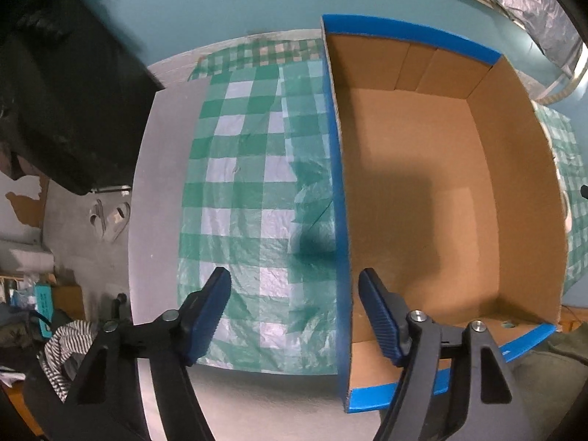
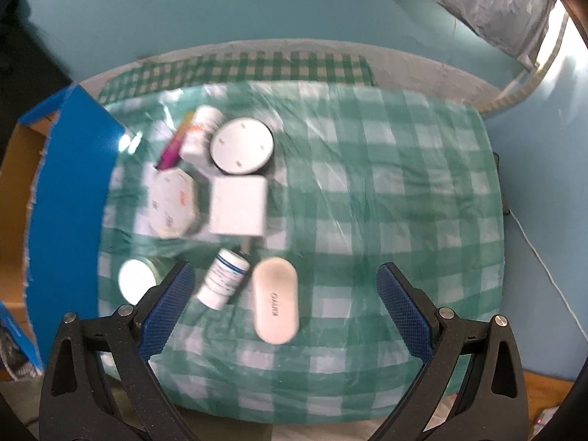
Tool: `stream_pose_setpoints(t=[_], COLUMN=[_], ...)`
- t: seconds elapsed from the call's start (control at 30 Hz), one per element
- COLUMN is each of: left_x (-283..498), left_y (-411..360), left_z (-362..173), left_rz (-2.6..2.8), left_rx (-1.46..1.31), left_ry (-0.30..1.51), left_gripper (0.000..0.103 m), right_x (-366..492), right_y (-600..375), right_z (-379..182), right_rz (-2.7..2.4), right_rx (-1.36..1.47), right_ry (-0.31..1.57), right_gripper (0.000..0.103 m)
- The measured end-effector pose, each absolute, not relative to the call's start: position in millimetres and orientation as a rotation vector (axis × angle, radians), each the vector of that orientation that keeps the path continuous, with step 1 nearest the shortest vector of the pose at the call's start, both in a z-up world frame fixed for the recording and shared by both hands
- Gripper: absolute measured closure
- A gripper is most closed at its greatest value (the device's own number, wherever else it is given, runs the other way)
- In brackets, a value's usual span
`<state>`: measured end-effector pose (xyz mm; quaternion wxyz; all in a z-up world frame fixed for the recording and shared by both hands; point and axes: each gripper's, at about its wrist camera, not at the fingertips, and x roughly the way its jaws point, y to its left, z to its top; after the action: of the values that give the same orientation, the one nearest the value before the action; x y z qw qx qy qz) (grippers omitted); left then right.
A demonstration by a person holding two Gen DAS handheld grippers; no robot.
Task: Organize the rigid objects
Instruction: 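Move the right gripper down over the white oval KINYO case, then close the right gripper on the KINYO case and lift it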
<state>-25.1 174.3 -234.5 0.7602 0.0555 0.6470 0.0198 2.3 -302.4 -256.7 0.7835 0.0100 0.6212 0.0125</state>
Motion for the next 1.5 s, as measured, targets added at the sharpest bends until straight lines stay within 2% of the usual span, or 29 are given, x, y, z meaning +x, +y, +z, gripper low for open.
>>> stream_pose_setpoints(t=[0.13, 0.33, 0.53, 0.6, 0.87, 1.1, 1.2, 1.3, 1.37, 1.5], left_x=[-25, -30, -36, -38, -37, -36, -35, -34, -35, -36], left_y=[174, 174, 180, 179, 178, 177, 178, 177, 176, 174], left_z=[-238, -247, -256, -256, -258, -259, -261, -261, -262, -260], left_rz=[0.035, -0.002, -0.009, -0.014, -0.023, -0.021, -0.021, -0.017, -0.026, -0.042], left_rx=[0.095, 0.048, -0.023, -0.013, -0.018, -0.005, -0.005, -0.008, -0.010, 0.012], left_ry=[1.435, 1.512, 1.567, 1.570, 1.598, 1.602, 1.612, 1.605, 1.603, 1.602], left_gripper=[0.047, 0.063, 0.071, 0.072, 0.073, 0.073, 0.073, 0.075, 0.080, 0.081], right_x=[-2, -6, -5, -4, 0, -3, 0, 4, 4, 2], right_y=[-308, -307, -296, -295, -294, -296, -298, -298, -299, -305], right_z=[-276, -298, -307, -310, -325, -341, -340, -338, -334, -328], right_rz=[0.004, 0.002, 0.020, 0.023, 0.035, 0.063, 0.063, 0.052, 0.047, 0.034], right_rx=[0.031, 0.009, -0.040, -0.048, -0.036, -0.028, -0.024, 0.003, 0.011, 0.011], right_ry=[1.397, 1.456, 1.471, 1.485, 1.529, 1.527, 1.520, 1.510, 1.497, 1.467], right_gripper=[0.011, 0.016, 0.023, 0.025, 0.050, 0.055, 0.066, 0.066, 0.066, 0.066])
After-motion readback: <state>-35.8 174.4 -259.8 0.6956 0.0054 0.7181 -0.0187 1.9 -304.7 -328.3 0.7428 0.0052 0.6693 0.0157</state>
